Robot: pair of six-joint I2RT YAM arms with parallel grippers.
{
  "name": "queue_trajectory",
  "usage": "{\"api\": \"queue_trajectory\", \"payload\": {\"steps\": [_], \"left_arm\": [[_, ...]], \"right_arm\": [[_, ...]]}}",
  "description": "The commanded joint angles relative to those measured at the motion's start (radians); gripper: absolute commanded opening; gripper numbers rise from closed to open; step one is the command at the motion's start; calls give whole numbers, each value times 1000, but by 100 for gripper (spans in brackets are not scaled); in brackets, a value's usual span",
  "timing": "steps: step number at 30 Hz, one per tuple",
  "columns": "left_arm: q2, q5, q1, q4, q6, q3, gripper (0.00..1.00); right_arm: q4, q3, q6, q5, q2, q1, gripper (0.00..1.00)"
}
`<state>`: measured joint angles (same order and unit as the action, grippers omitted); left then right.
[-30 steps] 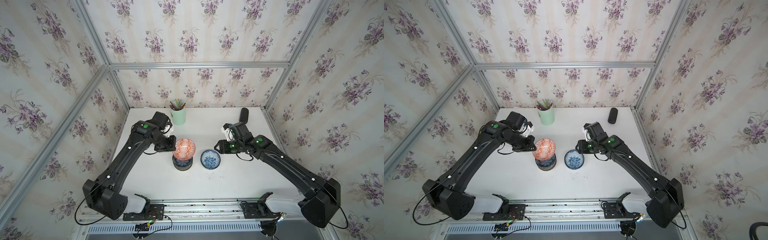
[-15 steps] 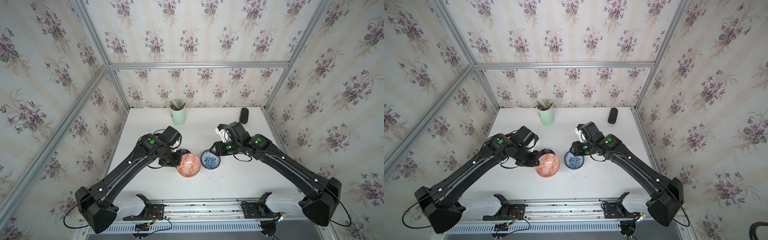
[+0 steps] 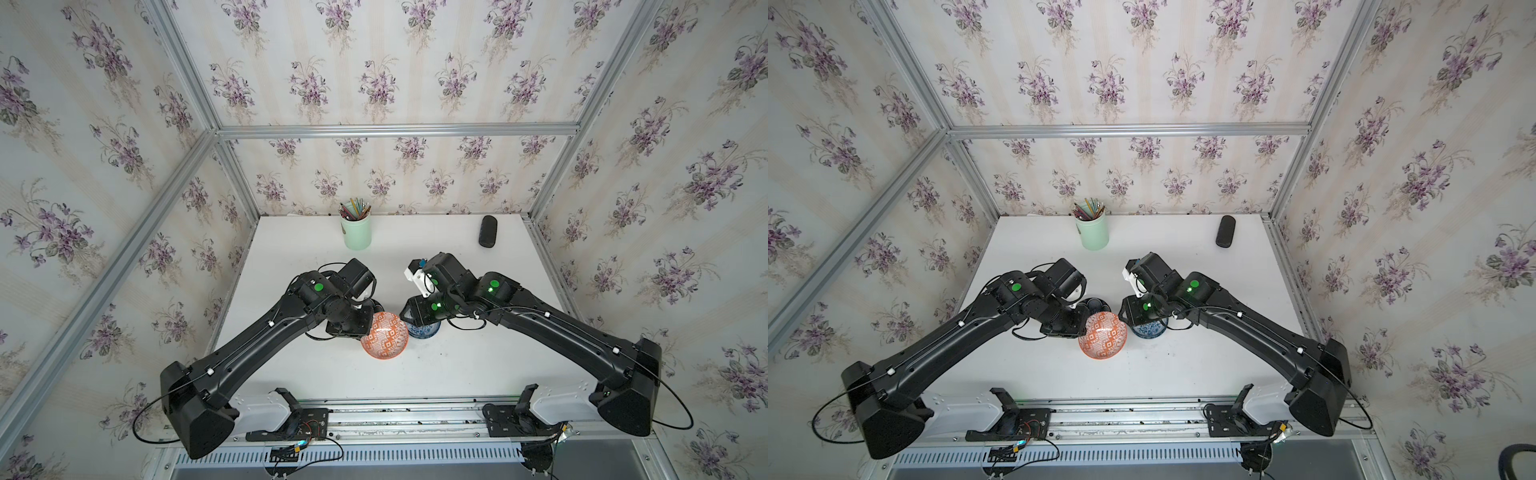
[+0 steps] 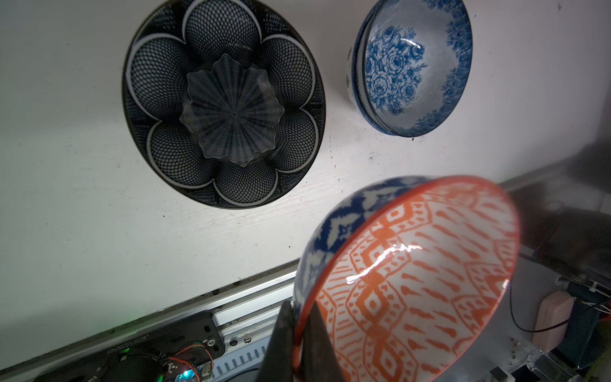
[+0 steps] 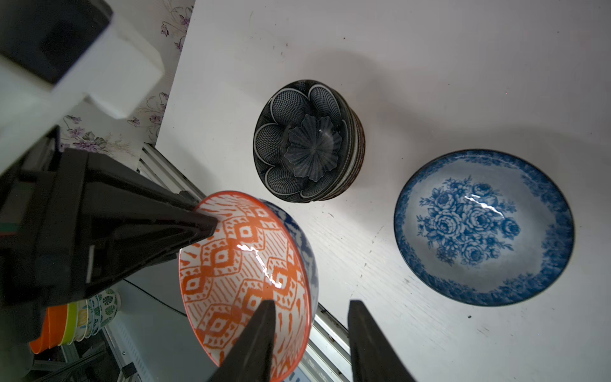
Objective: Stack the bowls
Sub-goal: Pick up the bowl from the center of the board.
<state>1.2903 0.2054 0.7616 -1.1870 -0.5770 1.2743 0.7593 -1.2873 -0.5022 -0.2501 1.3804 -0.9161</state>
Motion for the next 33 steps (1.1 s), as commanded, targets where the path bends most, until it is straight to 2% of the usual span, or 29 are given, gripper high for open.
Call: {"api": "queue_trajectory", "payload": {"steps": [1,23,27,30,33], "left_arm": [[-2,-6,2,18,-9,12,0],[-7,0,2,28,-3,7,0],[-3,4,2,34,-2,1,0],[-2,7,2,38,1,-2,0],[-7,9,2,48,9,-10,0]], "right_arm": [[2,-5,-4,15,7,-16,38],[39,-1,-15,105,57,-68,20],[43,-7,-19,118,63,-73,13],[46,-13,-20,119,65,-75,0],[52,-25,-20,124,74,-76,0]]}}
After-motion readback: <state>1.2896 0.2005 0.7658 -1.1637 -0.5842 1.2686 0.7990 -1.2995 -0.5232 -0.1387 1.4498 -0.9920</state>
